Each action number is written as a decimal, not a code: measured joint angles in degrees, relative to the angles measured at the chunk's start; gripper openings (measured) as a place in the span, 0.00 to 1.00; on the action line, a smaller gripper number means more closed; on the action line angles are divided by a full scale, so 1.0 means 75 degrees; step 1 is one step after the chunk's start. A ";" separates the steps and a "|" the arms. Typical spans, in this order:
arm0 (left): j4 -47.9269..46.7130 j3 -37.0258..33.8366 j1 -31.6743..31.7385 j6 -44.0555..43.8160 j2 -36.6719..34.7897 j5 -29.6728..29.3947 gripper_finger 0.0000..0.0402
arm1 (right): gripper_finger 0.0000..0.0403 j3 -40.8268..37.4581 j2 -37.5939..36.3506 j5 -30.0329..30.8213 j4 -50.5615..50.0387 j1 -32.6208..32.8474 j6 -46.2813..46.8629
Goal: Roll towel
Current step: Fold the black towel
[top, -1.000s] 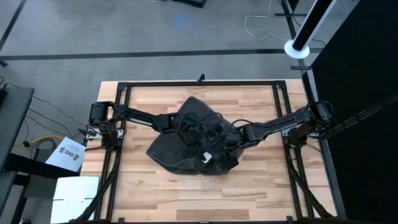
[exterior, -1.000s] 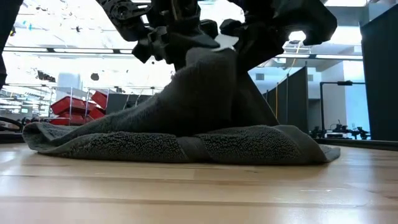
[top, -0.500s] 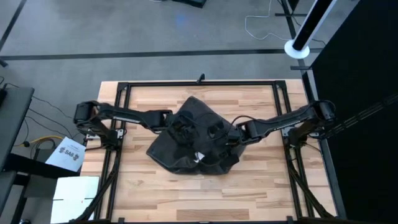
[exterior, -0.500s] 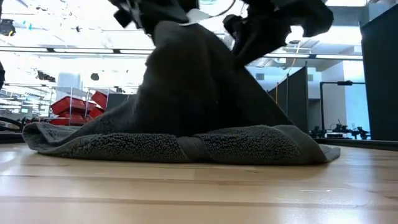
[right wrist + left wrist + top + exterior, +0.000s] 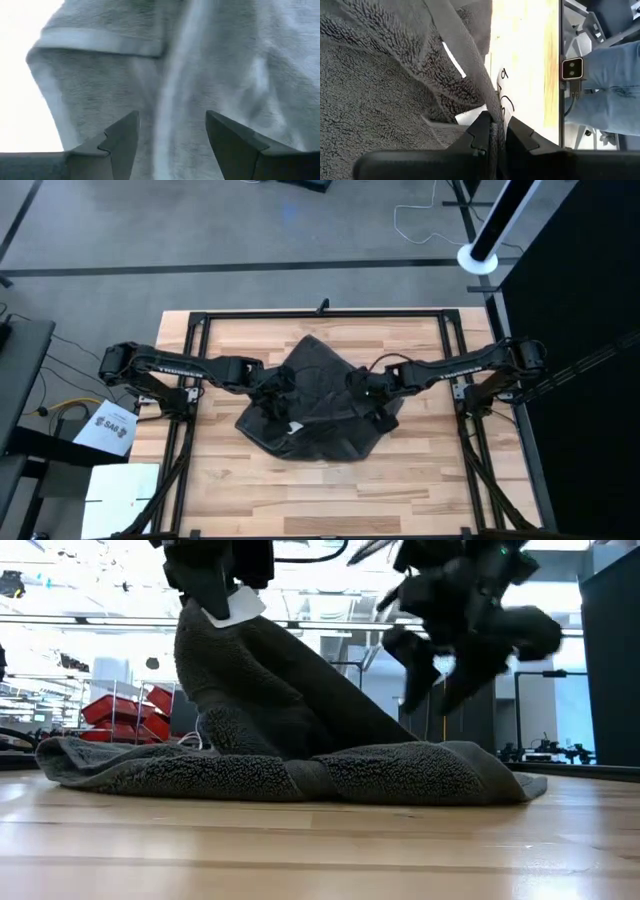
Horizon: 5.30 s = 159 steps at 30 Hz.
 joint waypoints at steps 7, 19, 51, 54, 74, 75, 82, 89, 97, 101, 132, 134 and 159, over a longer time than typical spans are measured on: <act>-0.0026 0.0000 -0.0064 -0.0078 0.0000 -0.0092 0.04 | 0.54 -0.1349 0.0007 0.0693 0.1587 -0.0016 -0.0021; -0.0449 0.0011 -0.0053 -0.0259 -0.0012 -0.0120 0.04 | 0.19 -0.2442 0.0190 0.2437 0.3311 -0.0054 0.1153; 0.1614 0.7009 -0.0801 0.2949 -0.1471 -0.3008 0.04 | 0.00 0.8586 -0.1270 0.5863 0.1702 0.4668 -0.0910; 0.3027 0.7015 -0.0985 0.2980 -0.1237 -0.2186 0.04 | 0.00 0.9489 -0.0593 0.4867 0.2079 0.5031 -0.1760; 0.4819 0.9436 -0.0271 0.3539 0.0669 -0.0151 0.04 | 0.00 1.0622 0.0224 0.4093 0.4009 0.4586 -0.2957; 0.4312 0.9492 -0.0058 0.3873 0.0575 -0.0598 0.04 | 0.00 1.0622 0.0141 0.4744 0.3922 0.4346 -0.2825; -0.0382 0.9505 0.2041 0.4321 0.0406 -0.3683 0.04 | 0.00 1.0617 -0.0188 0.6574 -0.1284 0.1200 0.1933; -0.3863 0.8608 0.3869 0.4200 0.0903 -0.4947 0.04 | 0.00 0.9842 0.0021 0.5860 -0.6072 -0.1784 0.5195; -0.2552 0.5994 0.4855 0.5800 0.1282 -0.6336 0.04 | 0.00 0.7005 0.0090 0.5728 -0.5420 -0.3528 0.4422; -0.2022 0.5176 0.4950 0.6365 0.1329 -0.6447 0.04 | 0.00 0.6081 0.0098 0.5728 -0.5188 -0.3689 0.4194; -0.0500 0.8491 0.2714 0.4377 -0.0514 -0.1366 0.04 | 0.00 0.7614 -0.2092 0.1001 -0.0369 -0.0744 0.3518; -0.1228 0.8482 0.3030 0.4617 -0.0328 -0.2870 0.04 | 0.00 0.7614 -0.2012 0.1922 -0.0737 -0.1297 0.3808; 0.0208 0.8470 0.1110 0.3397 -0.0685 0.2599 0.04 | 0.00 0.8543 -0.1691 -0.4969 0.0139 0.0009 0.3663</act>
